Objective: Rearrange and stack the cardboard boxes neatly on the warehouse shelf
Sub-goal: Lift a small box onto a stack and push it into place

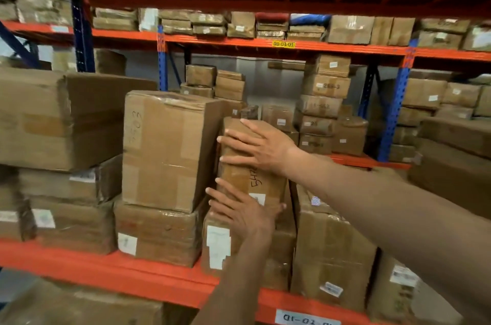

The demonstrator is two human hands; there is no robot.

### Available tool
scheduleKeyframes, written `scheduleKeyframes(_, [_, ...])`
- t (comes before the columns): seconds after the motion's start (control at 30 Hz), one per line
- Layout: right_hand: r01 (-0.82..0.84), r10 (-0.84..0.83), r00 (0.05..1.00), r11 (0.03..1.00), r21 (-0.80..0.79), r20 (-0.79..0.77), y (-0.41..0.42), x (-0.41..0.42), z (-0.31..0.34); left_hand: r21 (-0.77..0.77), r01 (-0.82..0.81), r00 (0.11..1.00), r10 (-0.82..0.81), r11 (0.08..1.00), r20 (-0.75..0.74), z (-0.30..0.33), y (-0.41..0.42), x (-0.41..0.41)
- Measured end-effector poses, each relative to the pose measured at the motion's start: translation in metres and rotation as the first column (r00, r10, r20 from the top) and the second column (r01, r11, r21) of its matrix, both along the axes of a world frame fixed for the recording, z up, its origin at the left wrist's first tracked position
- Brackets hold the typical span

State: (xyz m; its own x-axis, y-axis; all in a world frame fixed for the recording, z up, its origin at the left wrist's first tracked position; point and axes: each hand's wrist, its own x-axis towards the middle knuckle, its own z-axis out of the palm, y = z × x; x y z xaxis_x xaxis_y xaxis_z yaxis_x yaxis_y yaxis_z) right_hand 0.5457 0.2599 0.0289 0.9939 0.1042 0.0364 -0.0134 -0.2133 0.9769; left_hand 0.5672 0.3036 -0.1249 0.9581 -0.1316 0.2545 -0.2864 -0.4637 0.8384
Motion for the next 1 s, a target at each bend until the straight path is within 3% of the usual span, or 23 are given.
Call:
scheduleKeyframes(0.17, [-0.001,-0.011,0.998,0.981,-0.195,-0.062,-0.002,0.021,0.0,0.014,-0.02,0.996,0.019,1.0,0.084,-0.006,-0.006,0.006])
scheduleKeyframes(0.37, [0.018,-0.038,0.995,0.979,-0.202,-0.093,0.004,0.035,-0.008,0.076,0.042,0.989,-0.052,0.996,0.135,-0.002,0.007,0.027])
scheduleKeyframes(0.5, [-0.021,0.01,0.998,0.986,-0.167,-0.066,0.01,0.031,0.012,0.148,0.074,0.952,-0.115,0.986,0.284,0.011,0.025,0.047])
scheduleKeyframes(0.7, [0.004,-0.022,0.981,0.996,0.092,0.195,-0.012,-0.027,0.024,0.473,0.029,0.775,-0.319,0.88,0.546,0.059,0.034,0.049])
scheduleKeyframes(1.0, [0.086,-0.199,0.907,0.95,0.299,0.37,-0.05,-0.136,0.051,0.554,-0.037,0.523,-0.457,0.832,0.719,0.122,-0.003,-0.019])
